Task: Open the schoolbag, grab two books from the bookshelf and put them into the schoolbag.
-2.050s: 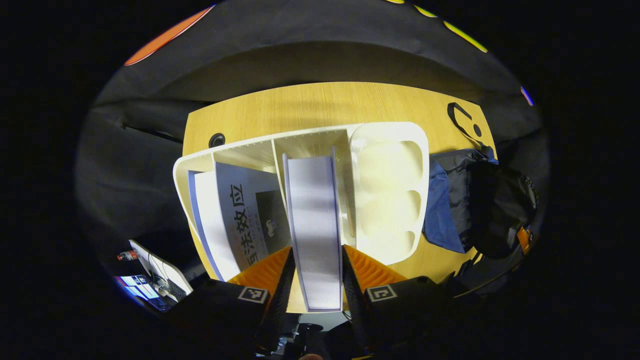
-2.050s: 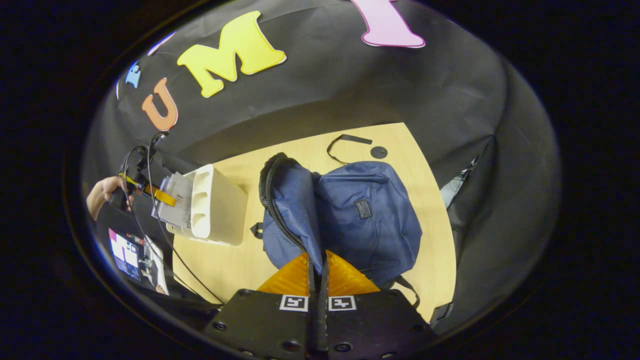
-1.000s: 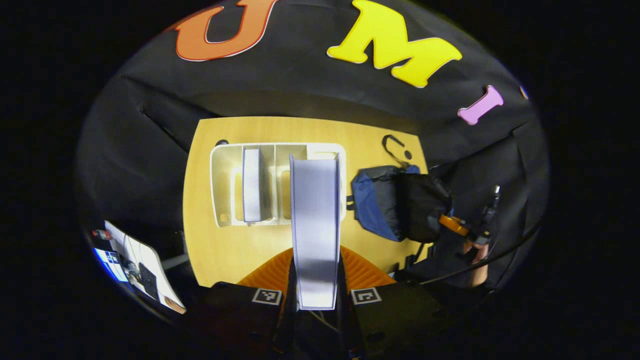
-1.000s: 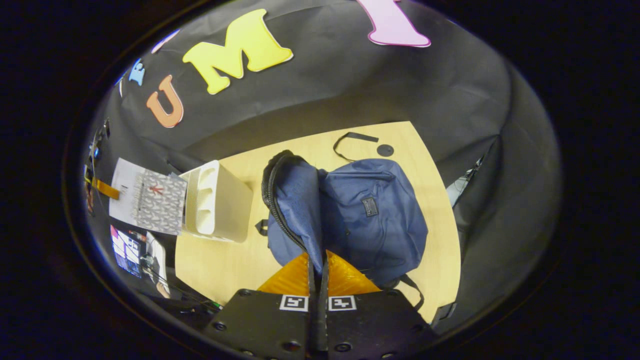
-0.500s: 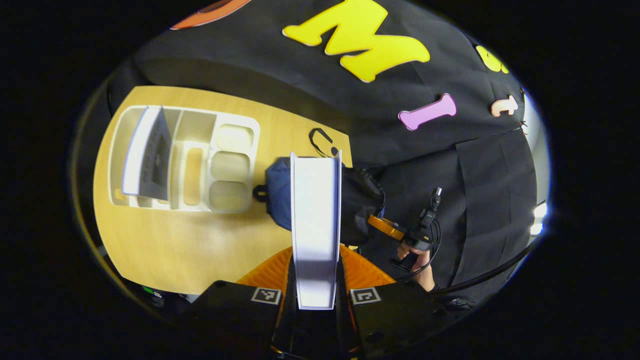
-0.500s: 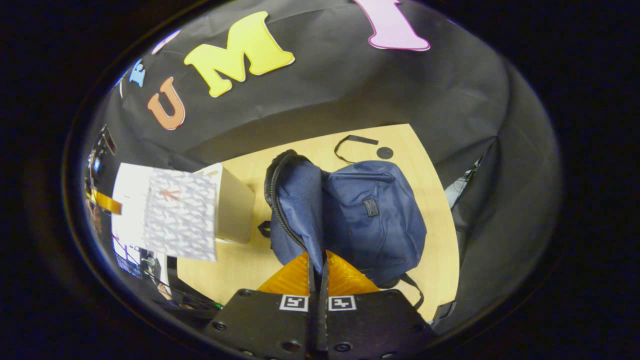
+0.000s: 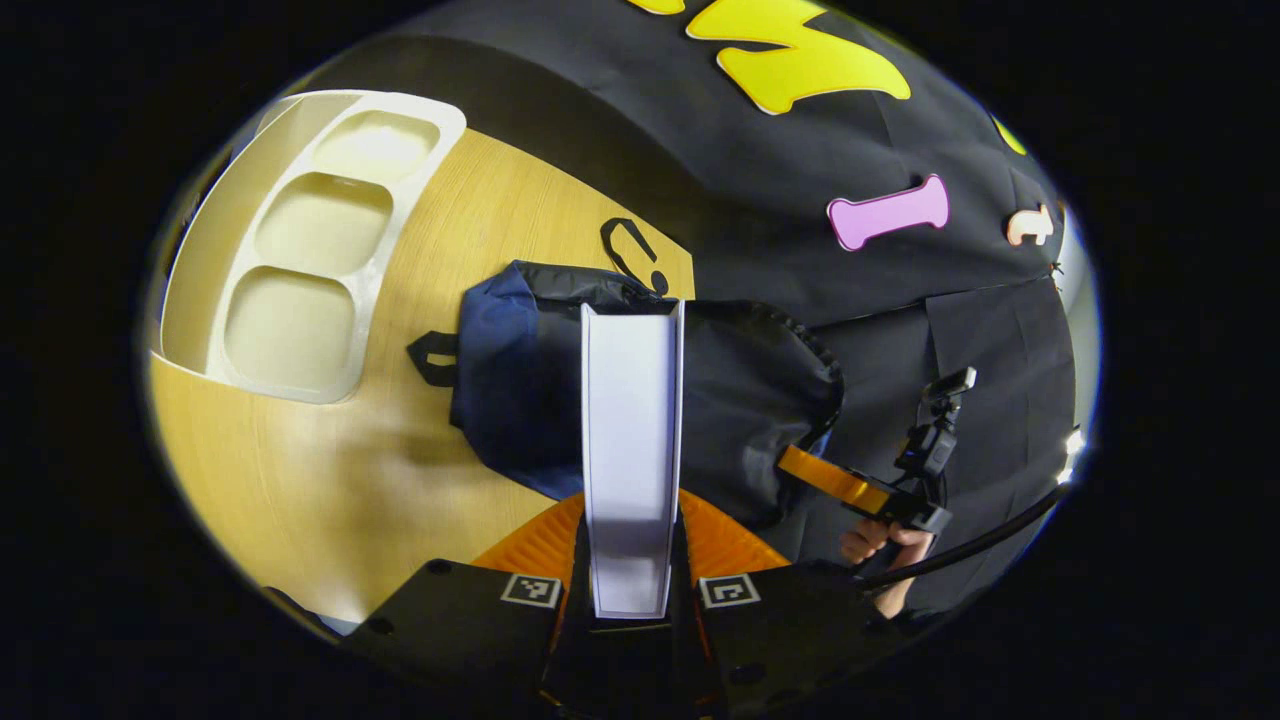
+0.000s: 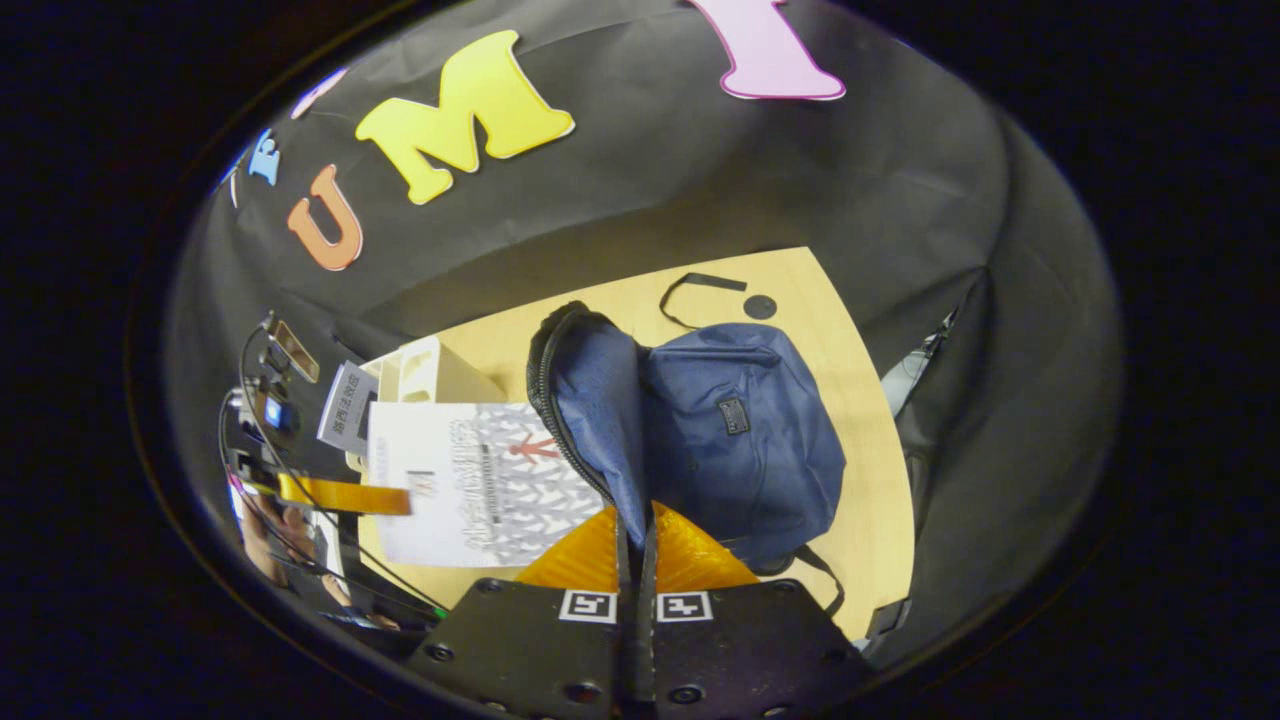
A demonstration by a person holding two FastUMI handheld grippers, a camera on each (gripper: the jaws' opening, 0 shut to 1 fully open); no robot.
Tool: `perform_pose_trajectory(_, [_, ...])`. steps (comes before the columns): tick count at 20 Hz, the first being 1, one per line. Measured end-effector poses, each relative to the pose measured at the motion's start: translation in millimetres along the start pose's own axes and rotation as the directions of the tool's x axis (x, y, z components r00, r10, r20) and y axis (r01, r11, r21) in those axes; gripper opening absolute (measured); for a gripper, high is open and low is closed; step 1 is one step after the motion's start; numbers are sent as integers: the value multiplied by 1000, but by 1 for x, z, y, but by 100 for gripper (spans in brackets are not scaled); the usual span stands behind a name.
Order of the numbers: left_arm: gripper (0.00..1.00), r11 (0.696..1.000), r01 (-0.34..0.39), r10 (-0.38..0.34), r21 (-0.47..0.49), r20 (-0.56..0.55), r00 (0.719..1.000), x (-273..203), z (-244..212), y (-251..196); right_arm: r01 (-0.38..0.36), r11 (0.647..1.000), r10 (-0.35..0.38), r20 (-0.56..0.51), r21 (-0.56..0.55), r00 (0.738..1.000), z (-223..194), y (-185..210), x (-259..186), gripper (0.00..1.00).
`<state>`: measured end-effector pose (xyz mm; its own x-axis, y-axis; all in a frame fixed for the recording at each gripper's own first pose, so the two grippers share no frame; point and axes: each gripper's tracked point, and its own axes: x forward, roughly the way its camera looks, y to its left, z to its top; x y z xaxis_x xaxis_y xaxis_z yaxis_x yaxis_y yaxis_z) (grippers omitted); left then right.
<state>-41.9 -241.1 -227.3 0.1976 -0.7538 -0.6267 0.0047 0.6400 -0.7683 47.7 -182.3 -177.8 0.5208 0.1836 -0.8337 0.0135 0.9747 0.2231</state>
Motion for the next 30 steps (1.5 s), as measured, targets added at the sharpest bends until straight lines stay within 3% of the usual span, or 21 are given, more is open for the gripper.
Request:
perform_pose_trajectory(13, [36, 986, 121, -123, -115, -11, 992, 122, 3, 13, 26, 1000, -26, -11, -17, 1000, 11, 5, -18, 0])
perform_pose_trajectory(17, [36, 974, 170, -174, -148, -17, 985, 144, 5, 16, 36, 999, -36, -9, -20, 999, 15, 5, -19, 0])
perform_pose_trajectory(23, [36, 968, 184, -194, -173, -44, 980, 164, 7, 25, 26, 999, -27, -24, -21, 999, 14, 12, -13, 0])
perform_pose_trajectory(25, [39, 975, 134, -148, -176, -66, 987, 172, 4, 34, 25, 999, -26, -28, -25, 999, 14, 13, -12, 0])
perform_pose_trajectory(26, [34, 980, 95, -111, -177, -83, 990, 175, 3, 41, 27, 999, -28, -29, -27, 999, 14, 13, -11, 0])
perform_pose_trajectory(28, [51, 986, 6, -24, -165, -105, 994, 181, 0, 60, 26, 999, -27, -35, -25, 999, 11, 15, -9, 0])
perform_pose_trajectory(30, [60, 987, -101, 85, -125, -125, 988, 186, -3, 82, 30, 999, -31, -39, -34, 999, 7, 13, -6, 0])
